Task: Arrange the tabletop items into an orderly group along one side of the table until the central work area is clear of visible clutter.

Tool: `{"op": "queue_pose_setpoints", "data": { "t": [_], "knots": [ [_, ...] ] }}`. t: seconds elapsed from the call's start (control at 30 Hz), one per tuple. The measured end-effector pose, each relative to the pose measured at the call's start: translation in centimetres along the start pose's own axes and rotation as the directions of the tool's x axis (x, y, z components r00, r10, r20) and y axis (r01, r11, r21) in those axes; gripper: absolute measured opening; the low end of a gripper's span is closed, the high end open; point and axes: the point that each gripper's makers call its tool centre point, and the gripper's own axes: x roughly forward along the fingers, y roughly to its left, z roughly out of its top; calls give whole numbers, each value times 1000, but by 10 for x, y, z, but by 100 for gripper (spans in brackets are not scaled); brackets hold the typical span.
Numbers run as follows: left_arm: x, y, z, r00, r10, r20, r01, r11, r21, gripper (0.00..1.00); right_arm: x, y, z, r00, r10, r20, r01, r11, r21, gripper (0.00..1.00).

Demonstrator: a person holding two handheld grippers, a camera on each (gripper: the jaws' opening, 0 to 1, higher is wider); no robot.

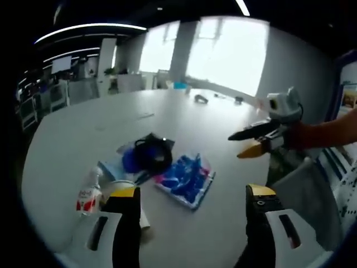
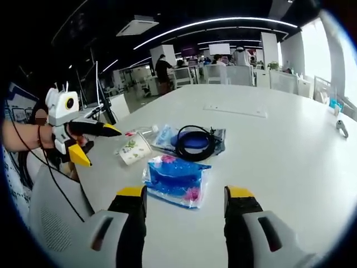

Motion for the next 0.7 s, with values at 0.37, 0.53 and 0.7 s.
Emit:
{"op": "queue_pose_setpoints", "data": {
  "t": [0.37,0.53,0.7],
  "knots": [
    [20,0,-2,999,-13,-29,13,1000,-3,71,10,-3,-2,1000,3,-13,-2,1000,8,52],
    [26,1,-2,999,-17,-36,17,1000,-2,70,14,-4,-4,1000,6,-16,-5,1000,15,51],
    [33,2,-3,999,-18,-45,18,1000,-8,69,17,-6,-7,1000,4,-28,-4,1000,15,50]
  ]
}}
